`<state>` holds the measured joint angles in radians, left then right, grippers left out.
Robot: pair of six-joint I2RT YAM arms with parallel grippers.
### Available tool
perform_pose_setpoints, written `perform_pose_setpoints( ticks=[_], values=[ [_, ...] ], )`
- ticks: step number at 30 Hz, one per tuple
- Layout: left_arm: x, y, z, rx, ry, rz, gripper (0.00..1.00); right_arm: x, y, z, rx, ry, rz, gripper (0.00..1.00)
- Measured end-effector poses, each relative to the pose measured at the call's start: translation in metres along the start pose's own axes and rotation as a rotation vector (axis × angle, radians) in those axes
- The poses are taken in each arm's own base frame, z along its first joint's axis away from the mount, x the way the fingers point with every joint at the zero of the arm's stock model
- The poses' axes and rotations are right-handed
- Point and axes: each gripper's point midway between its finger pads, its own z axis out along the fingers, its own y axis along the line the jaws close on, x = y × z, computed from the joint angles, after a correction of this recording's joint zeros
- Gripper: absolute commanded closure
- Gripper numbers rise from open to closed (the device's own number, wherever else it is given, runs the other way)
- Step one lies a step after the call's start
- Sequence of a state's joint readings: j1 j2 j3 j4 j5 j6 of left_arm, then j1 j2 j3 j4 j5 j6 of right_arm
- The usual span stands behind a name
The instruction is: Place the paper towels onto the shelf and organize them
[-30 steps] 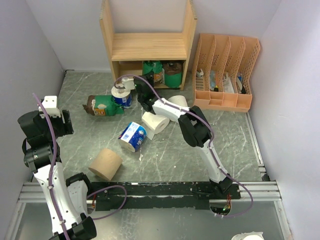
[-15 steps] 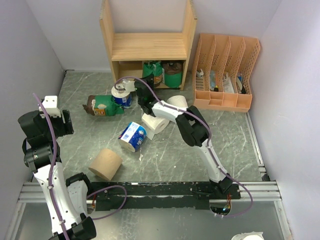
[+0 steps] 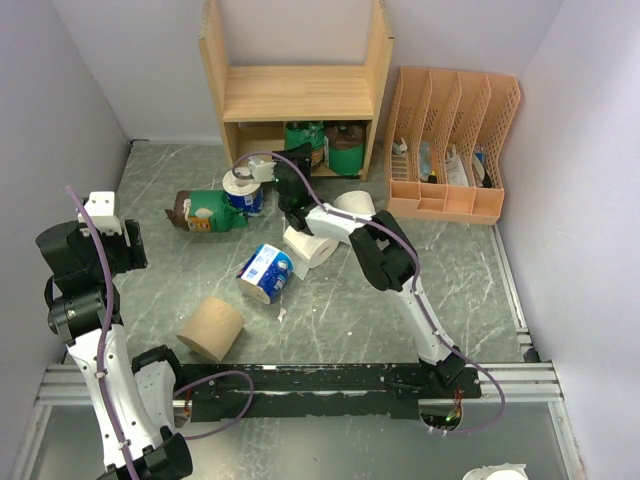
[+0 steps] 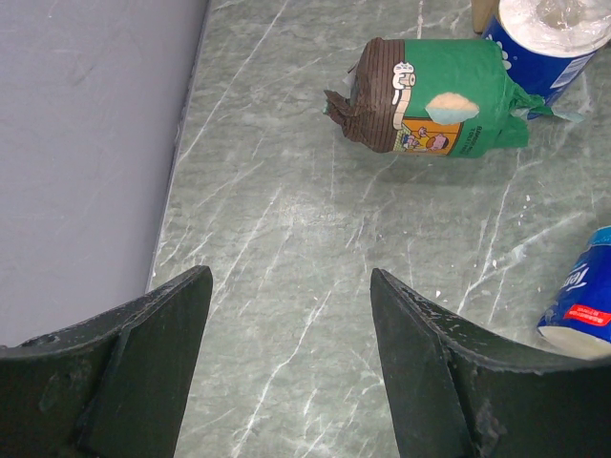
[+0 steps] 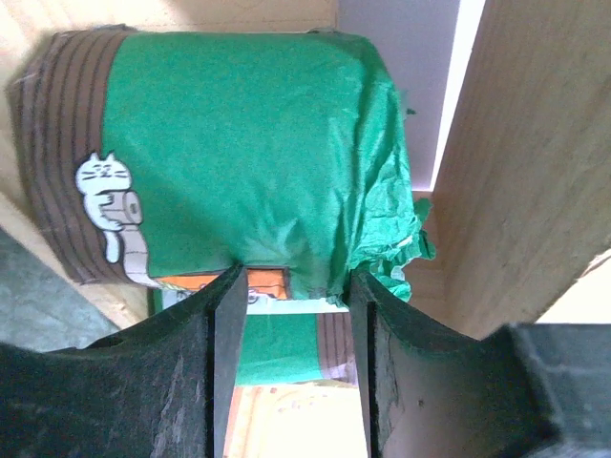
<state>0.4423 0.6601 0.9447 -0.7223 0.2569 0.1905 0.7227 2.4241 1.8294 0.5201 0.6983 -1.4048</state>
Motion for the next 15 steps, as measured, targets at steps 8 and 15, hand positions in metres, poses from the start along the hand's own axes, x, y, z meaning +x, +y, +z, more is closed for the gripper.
perform_pose_setpoints(
  ticks=[8,15],
  values=[
    [0.0,0.0,0.0,0.0,0.0,0.0,0.21,-0.004,0.019,-0.027,-0.024,-0.029,-0.048,0.21],
    [0.0,0.0,0.0,0.0,0.0,0.0,0.21,-0.025,-0.006,-0.047,0.028,-0.088,-0.013,0.0]
  ],
)
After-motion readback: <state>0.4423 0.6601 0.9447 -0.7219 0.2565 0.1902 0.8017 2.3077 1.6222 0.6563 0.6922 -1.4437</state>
